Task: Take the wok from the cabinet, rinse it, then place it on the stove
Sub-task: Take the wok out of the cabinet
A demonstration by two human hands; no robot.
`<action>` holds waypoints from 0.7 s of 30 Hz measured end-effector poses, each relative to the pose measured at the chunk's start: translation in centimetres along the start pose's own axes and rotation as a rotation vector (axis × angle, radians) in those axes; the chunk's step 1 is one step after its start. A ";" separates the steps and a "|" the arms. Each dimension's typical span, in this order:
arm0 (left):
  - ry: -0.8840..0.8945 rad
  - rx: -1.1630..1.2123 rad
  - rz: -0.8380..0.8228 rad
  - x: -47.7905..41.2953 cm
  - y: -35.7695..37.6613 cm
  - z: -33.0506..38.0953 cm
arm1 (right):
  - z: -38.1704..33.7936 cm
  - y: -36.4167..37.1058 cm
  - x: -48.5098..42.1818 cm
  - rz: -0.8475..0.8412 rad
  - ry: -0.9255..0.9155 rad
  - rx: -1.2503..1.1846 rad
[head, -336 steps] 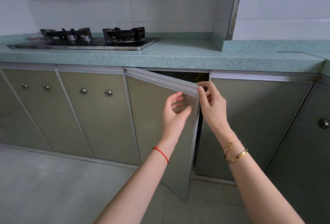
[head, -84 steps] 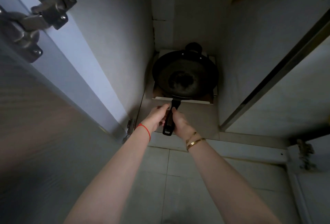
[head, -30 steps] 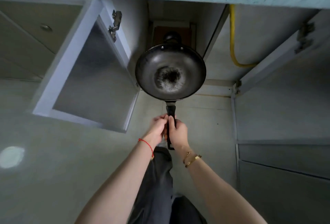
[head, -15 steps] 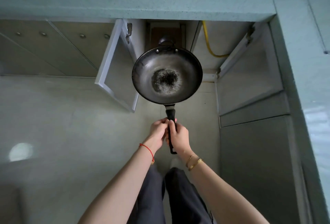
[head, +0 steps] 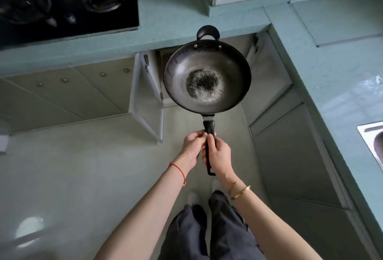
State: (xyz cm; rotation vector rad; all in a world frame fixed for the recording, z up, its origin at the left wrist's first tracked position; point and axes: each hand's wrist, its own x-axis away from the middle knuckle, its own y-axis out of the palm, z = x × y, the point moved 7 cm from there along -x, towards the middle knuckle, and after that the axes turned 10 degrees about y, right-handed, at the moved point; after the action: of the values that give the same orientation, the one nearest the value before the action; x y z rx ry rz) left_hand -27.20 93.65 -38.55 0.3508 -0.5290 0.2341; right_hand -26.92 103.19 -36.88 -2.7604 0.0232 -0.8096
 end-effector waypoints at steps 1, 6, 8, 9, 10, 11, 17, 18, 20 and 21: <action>0.013 -0.007 -0.032 0.3 0.5 0.6 | -0.5 -0.5 0.5 0.024 -0.007 -0.018; 0.060 -0.036 -0.153 0.7 3.7 3.3 | -3.3 -3.3 1.8 0.149 -0.049 -0.074; 0.066 -0.043 -0.197 0.3 5.5 4.4 | -4.6 -4.7 1.7 0.207 -0.054 -0.101; 0.069 -0.045 -0.224 0.0 6.5 5.0 | -5.2 -5.5 1.6 0.233 -0.053 -0.119; 0.071 -0.052 -0.248 -0.4 7.5 5.4 | -5.7 -6.3 1.3 0.257 -0.046 -0.135; 0.071 -0.063 -0.273 -0.8 8.5 5.8 | -6.1 -7.0 1.0 0.279 -0.038 -0.148; 0.075 -0.120 -0.410 -5.0 15.9 7.6 | -9.1 -12.7 -2.5 0.408 -0.040 -0.213; 0.074 -0.132 -0.429 -5.9 17.0 7.8 | -9.6 -13.5 -3.3 0.429 -0.043 -0.230; 0.077 -0.171 -0.467 -8.0 19.4 8.3 | -10.7 -15.3 -5.1 0.472 -0.048 -0.261; 0.077 -0.187 -0.480 -9.0 20.6 8.6 | -11.1 -16.1 -6.1 0.492 -0.047 -0.270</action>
State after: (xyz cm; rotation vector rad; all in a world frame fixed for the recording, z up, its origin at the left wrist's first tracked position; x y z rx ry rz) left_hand -44.94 108.06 -30.90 0.2760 -0.3738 -0.2633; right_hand -38.92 116.50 -26.99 -2.8195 0.8215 -0.6409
